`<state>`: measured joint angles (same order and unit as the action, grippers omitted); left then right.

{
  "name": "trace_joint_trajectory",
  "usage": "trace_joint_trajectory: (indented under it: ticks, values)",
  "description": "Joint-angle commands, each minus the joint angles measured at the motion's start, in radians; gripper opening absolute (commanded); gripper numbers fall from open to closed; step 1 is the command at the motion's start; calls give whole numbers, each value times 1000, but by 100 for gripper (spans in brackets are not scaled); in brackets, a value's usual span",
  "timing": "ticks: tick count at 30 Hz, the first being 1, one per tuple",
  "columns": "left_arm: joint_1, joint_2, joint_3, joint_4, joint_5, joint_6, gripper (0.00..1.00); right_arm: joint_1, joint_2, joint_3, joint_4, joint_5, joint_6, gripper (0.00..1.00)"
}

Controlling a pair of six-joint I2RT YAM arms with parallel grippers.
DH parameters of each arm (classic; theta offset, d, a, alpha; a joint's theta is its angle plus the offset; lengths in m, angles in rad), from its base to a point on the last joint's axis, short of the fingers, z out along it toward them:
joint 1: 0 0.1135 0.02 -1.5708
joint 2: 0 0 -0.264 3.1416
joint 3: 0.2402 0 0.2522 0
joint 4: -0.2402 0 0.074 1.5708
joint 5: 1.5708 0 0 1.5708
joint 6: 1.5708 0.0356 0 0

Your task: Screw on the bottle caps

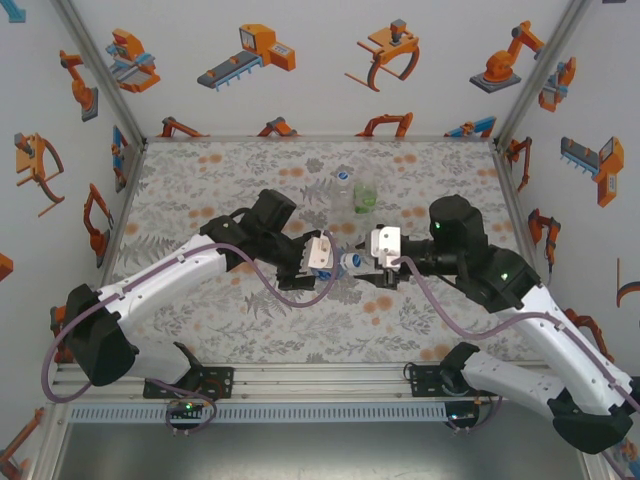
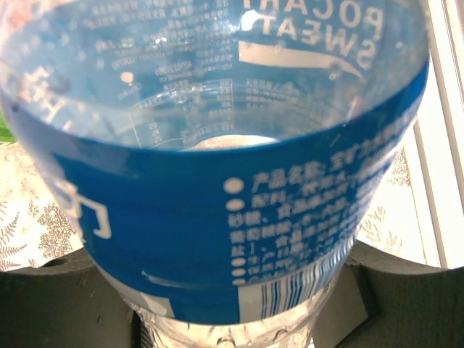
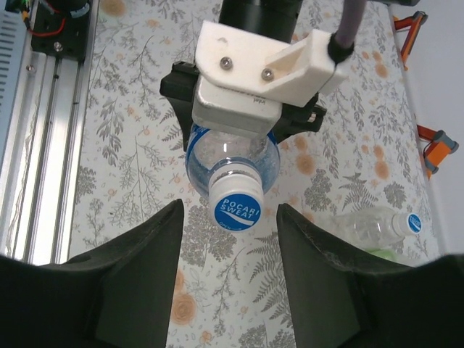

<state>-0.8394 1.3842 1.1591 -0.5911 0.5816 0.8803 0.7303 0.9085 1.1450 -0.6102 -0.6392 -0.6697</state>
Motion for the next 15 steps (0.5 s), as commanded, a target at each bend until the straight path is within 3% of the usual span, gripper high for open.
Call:
trace_joint_trajectory:
  ticks: [1,10,15]
  values:
    - [-9,-17,24,-14,41,22,0,1,-2,-17,43,-24,-48,47]
    - [-12,-13,25,-15,41,21,0,1,13,-26,64,-38,-45,42]
    - [-12,-10,25,-15,40,21,0,2,25,-23,46,-44,-36,27]
